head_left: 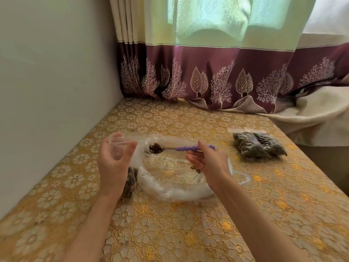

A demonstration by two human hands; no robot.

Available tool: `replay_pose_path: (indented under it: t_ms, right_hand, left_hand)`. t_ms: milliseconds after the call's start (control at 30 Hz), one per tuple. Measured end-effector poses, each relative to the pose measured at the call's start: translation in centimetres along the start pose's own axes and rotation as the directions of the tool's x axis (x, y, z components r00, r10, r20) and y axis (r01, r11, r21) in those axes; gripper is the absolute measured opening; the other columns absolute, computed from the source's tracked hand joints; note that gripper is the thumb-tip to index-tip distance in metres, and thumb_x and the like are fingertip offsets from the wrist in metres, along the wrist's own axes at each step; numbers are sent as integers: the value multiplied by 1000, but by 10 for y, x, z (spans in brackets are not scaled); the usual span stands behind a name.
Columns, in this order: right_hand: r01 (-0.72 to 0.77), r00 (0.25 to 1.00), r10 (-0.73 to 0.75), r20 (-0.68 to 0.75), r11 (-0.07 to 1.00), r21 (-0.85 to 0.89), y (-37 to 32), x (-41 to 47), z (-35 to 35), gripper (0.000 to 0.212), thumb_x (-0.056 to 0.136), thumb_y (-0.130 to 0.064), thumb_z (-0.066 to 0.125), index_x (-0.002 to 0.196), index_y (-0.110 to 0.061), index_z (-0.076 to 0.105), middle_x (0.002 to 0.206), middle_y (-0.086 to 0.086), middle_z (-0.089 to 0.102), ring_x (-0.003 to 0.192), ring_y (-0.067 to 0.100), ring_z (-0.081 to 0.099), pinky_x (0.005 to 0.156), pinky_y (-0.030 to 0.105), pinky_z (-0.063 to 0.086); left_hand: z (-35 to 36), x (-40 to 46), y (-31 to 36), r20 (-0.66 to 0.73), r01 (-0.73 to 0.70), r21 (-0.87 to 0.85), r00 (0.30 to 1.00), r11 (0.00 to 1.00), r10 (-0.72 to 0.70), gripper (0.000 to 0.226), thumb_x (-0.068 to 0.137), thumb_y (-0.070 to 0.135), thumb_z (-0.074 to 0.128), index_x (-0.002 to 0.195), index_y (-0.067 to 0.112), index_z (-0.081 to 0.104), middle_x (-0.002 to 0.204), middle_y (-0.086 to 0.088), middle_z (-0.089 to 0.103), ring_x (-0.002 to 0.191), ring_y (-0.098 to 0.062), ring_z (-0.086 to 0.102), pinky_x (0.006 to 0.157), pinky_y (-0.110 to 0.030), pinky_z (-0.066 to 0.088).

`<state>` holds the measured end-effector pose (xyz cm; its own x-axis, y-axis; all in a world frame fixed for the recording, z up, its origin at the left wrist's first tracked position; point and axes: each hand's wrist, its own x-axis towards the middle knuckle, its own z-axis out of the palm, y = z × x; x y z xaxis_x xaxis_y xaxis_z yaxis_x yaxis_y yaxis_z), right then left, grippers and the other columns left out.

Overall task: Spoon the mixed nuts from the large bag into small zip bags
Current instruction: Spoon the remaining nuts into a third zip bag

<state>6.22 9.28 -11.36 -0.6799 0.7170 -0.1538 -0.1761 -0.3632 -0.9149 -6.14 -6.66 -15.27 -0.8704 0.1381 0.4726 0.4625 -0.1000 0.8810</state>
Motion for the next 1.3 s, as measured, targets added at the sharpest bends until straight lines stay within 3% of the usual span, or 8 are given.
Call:
replay_pose_path:
  t_ms: [133, 333, 433, 600, 800, 1067, 1200, 1300]
  right_hand:
    - [136, 989, -138, 52, 990, 35, -27, -9, 6, 34, 97, -16, 51, 71, 1, 64, 68, 13, 72, 51, 14, 64, 50, 18, 55]
    - [250, 949, -248, 195, 968, 14, -45, -23, 22, 33, 97, -18, 51, 73, -1, 65, 71, 11, 73, 55, 14, 65, 52, 17, 55]
    - [323, 915, -296, 274, 945, -59, -41, -28, 28, 32, 97, -17, 51, 74, -1, 66, 79, 14, 74, 59, 16, 64, 54, 19, 54]
    - [407, 866, -338, 369, 905, -124, -36, -29, 31, 27, 97, -15, 51, 90, 7, 64, 84, 11, 75, 58, 17, 65, 55, 22, 55]
    - [414, 847, -331, 416, 902, -125, -39, -27, 24, 15, 96, -13, 51, 98, -2, 61, 74, 2, 74, 59, 18, 66, 54, 23, 54]
    - [301, 932, -296, 209, 954, 5, -38, -19, -1, 20, 94, -21, 55, 81, -10, 65, 71, 6, 72, 54, 15, 63, 48, 20, 51]
    - [206, 976, -205, 77, 978, -11, -29, -17, -29, 22, 94, -25, 53, 86, -8, 65, 66, 4, 69, 52, 13, 62, 47, 20, 51]
    - [212, 977, -214, -12, 972, -98, -18, -17, -49, 25, 94, -27, 54, 91, -5, 64, 63, 3, 69, 51, 13, 62, 44, 19, 49]
  left_hand:
    - [0, 0, -1, 27, 3, -1, 1000, 1000, -3, 52, 72, 45, 68, 117, 24, 52, 91, 5, 68, 84, -11, 67, 76, -44, 56]
    - [4, -1, -1, 52, -21, -12, 998, 1000, 22, 48, 69, 44, 69, 112, 30, 53, 87, 5, 66, 72, 3, 63, 63, -9, 49]
    - [4, -1, -1, 56, 1, -33, 998, 999, 1, 57, 68, 45, 70, 118, 24, 52, 98, -2, 65, 79, -2, 64, 66, -12, 51]
    - [2, -1, -3, 44, 18, -27, 999, 999, -16, 71, 66, 49, 70, 127, 20, 46, 102, 0, 66, 91, -11, 65, 84, -33, 54]
    - [2, 0, -4, 24, -3, -9, 1000, 1000, 3, 67, 68, 45, 71, 125, 21, 47, 100, 0, 63, 92, -14, 63, 83, -29, 52]
    - [2, 0, -6, 54, -25, 0, 998, 1000, 25, 68, 70, 45, 70, 128, 20, 46, 94, -1, 64, 80, -2, 63, 71, -14, 52]
    - [2, 1, -10, 94, -3, 10, 996, 1000, 2, 77, 69, 48, 69, 134, 18, 41, 99, 2, 65, 98, -9, 63, 89, -31, 51]
    - [3, 0, -14, 121, 13, 0, 993, 1000, -13, 73, 70, 48, 69, 132, 18, 43, 94, 7, 65, 86, 4, 61, 75, -11, 49]
